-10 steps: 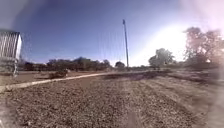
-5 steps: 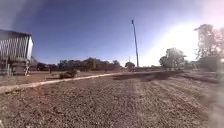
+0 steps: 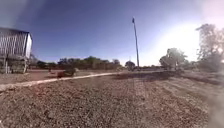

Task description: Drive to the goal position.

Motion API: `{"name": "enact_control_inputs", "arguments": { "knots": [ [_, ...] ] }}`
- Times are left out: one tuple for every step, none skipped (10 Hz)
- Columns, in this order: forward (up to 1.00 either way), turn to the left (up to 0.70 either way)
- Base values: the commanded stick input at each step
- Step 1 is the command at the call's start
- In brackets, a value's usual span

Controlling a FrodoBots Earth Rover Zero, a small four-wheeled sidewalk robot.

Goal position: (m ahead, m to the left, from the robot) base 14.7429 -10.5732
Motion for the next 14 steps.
{"name": "enact_control_inputs", "arguments": {
  "knots": [
    [0.50, 0.00],
    [0.50, 0.00],
    [0.50, 0.00],
    [0.50, 0.00],
    [0.50, 0.00],
    [0.50, 0.00],
    [0.50, 0.00],
    [0.50, 0.00],
    [0.50, 0.00],
    [0.50, -0.01],
    [0.50, -0.02],
    [0.50, -0.47],
    [0.50, -0.49],
    [0.50, 0.00]
  ]
}}
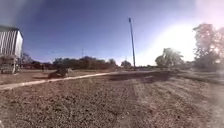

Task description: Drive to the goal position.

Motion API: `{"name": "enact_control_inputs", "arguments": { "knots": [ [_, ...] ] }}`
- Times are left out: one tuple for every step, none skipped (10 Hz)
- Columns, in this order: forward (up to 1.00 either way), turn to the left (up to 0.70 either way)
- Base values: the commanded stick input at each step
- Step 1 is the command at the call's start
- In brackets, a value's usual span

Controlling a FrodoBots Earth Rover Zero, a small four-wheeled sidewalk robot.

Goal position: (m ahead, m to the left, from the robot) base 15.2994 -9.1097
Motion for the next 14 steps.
{"name": "enact_control_inputs", "arguments": {
  "knots": [
    [0.50, 0.00],
    [0.50, 0.00],
    [0.50, 0.00],
    [0.50, 0.00],
    [0.50, 0.00],
    [0.50, 0.00],
    [0.50, 0.00],
    [0.50, 0.00],
    [0.50, 0.00],
    [0.50, 0.00],
    [0.50, 0.00],
    [0.50, 0.00],
    [0.50, 0.00],
    [0.50, 0.00]
  ]
}}
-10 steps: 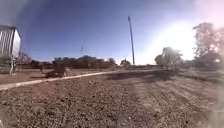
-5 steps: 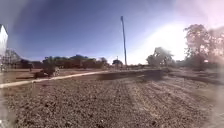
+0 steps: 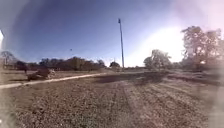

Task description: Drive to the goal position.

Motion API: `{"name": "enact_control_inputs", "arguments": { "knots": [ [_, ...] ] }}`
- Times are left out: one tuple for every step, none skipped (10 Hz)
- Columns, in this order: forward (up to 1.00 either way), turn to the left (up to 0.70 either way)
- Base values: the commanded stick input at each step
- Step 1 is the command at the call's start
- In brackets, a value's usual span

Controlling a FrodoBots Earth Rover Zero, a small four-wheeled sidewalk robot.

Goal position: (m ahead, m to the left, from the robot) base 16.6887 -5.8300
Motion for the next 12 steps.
{"name": "enact_control_inputs", "arguments": {
  "knots": [
    [0.50, 0.00],
    [0.50, 0.00],
    [0.50, 0.00],
    [0.50, 0.00],
    [0.50, 0.00],
    [0.50, 0.00],
    [0.50, 0.00],
    [0.50, 0.00],
    [0.50, 0.00],
    [0.50, 0.00],
    [0.50, 0.00],
    [0.50, 0.00]
  ]
}}
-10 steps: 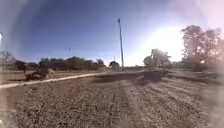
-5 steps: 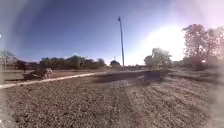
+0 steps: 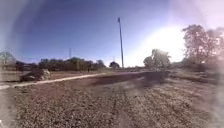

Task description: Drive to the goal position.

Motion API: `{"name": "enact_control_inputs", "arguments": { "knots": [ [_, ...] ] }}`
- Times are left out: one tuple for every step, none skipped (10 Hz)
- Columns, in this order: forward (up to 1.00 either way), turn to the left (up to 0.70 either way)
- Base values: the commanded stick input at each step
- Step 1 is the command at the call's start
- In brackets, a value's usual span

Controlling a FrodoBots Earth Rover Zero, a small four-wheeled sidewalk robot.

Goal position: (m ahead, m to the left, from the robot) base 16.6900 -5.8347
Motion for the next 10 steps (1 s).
{"name": "enact_control_inputs", "arguments": {
  "knots": [
    [0.50, 0.00],
    [0.50, 0.00],
    [0.50, 0.00],
    [0.50, 0.00],
    [0.50, 0.00],
    [0.50, 0.00],
    [0.50, 0.00],
    [0.50, 0.00],
    [0.50, 0.00],
    [0.50, 0.00]
  ]
}}
